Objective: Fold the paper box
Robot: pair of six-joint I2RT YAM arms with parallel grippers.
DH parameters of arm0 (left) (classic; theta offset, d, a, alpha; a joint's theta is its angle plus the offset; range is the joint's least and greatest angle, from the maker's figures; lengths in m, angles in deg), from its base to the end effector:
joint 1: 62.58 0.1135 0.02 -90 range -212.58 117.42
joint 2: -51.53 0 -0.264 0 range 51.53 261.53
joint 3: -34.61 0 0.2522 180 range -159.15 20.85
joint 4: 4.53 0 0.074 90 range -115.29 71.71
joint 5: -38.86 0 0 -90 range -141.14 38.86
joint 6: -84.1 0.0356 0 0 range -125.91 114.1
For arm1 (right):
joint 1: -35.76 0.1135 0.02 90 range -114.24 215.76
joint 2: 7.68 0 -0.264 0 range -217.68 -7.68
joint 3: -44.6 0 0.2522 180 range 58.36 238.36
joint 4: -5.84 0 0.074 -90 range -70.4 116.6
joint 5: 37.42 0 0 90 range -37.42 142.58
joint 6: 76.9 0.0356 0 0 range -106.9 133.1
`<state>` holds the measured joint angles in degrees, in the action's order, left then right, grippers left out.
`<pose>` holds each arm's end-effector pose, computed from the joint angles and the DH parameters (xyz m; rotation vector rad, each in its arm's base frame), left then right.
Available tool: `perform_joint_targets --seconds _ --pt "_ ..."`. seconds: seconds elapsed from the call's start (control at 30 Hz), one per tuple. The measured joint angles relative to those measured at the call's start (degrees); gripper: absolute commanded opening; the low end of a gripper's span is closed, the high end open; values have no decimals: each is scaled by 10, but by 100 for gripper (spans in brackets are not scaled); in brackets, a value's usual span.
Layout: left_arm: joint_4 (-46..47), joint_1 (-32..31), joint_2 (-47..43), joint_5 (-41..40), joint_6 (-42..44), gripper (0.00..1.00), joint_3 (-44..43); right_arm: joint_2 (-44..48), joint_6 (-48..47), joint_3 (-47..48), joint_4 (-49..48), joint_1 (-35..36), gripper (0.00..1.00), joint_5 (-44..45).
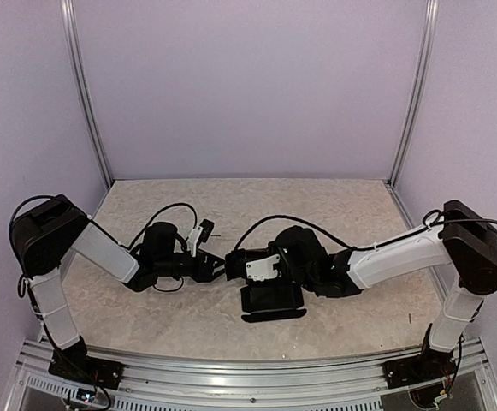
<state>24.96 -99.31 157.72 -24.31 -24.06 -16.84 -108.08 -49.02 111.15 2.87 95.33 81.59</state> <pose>0.2588 -0.2131 0.1160 0.6540 2.0268 -1.0611 0.2009 0.3080 0.1787 -1.6527 1.2683 -0.5591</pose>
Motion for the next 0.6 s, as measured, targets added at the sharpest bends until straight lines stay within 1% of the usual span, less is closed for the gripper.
perform_joint_targets --seconds 0.13,0.27,0.43,0.6 --pt "31 0 0 17 0 52 18 0 -23 -38 -57 16 0 16" --pt "57 0 0 43 1 53 39 0 -29 -55 -79 27 0 24" --pt "68 -7 0 88 4 53 42 4 -6 -55 -74 29 0 32" --pt "45 -39 0 103 20 53 24 10 26 -55 -57 29 0 37"
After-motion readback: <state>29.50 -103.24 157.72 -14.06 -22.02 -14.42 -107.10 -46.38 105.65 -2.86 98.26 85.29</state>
